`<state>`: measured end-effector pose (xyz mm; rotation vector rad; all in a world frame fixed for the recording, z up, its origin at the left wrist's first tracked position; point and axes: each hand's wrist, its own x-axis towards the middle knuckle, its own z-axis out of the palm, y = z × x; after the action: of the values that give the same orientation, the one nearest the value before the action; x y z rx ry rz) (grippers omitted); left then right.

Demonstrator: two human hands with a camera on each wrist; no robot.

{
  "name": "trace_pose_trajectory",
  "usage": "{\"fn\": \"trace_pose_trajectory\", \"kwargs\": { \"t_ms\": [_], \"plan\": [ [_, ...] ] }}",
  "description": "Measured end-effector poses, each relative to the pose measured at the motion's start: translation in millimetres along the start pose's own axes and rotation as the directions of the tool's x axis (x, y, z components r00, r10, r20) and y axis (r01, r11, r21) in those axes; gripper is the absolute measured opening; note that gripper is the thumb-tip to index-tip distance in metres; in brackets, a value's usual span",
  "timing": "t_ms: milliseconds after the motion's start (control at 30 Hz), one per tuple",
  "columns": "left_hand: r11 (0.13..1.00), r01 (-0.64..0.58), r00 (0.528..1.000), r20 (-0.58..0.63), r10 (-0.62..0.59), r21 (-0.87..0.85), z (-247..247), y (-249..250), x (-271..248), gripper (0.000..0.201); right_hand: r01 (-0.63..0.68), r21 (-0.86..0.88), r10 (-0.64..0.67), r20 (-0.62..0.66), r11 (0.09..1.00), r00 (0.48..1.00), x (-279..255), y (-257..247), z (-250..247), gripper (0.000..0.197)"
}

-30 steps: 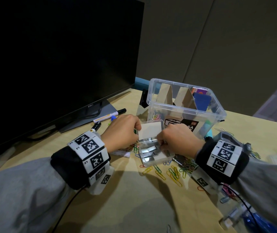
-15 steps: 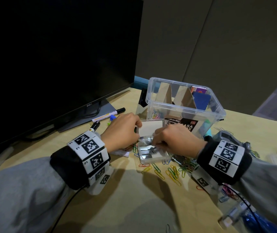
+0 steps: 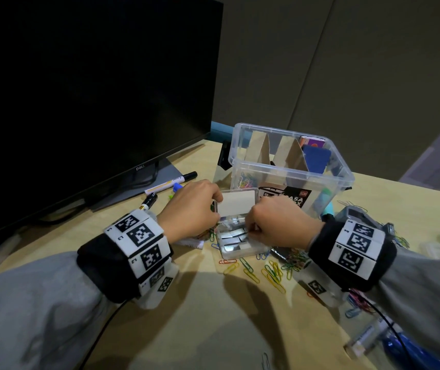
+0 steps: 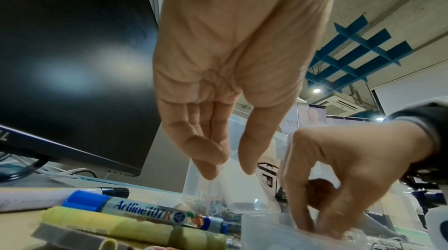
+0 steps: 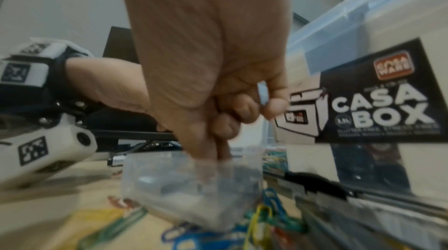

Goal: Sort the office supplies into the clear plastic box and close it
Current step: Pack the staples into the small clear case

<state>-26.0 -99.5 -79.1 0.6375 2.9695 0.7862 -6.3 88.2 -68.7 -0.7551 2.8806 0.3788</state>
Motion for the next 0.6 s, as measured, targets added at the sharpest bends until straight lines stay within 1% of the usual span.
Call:
{"fn": "trace_pose_trajectory", "kwargs": {
  "t_ms": [100, 233, 467, 600],
  "plan": [
    [1.0, 0.004, 1.0, 0.002, -0.004, -0.001, -0.2, 0.0, -0.2, 0.028, -0.041, -0.004, 0.041, 0.05, 0.999, 0.998, -5.4, -0.4, -1.6, 0.025],
    [1.0, 0.006, 1.0, -0.003, -0.006, 0.003, 0.1, 1.6, -1.1, 0.029, -0.079, -0.002, 0.079, 0.076, 0.997, 0.994, -3.0, -4.9, 1.8, 0.029],
    [1.0, 0.013, 1.0, -0.025, -0.013, 0.019, 1.1, 2.3, -0.6, 0.028, -0.055, 0.024, 0.054, 0.049, 0.998, 0.997, -0.6, -10.7, 2.1, 0.024],
    [1.0, 0.013, 1.0, -0.023, -0.013, 0.02, 1.9, 2.1, -0.8, 0.028, -0.057, 0.024, 0.056, 0.044, 0.998, 0.997, -1.0, -8.0, 2.5, 0.028]
  ]
}}
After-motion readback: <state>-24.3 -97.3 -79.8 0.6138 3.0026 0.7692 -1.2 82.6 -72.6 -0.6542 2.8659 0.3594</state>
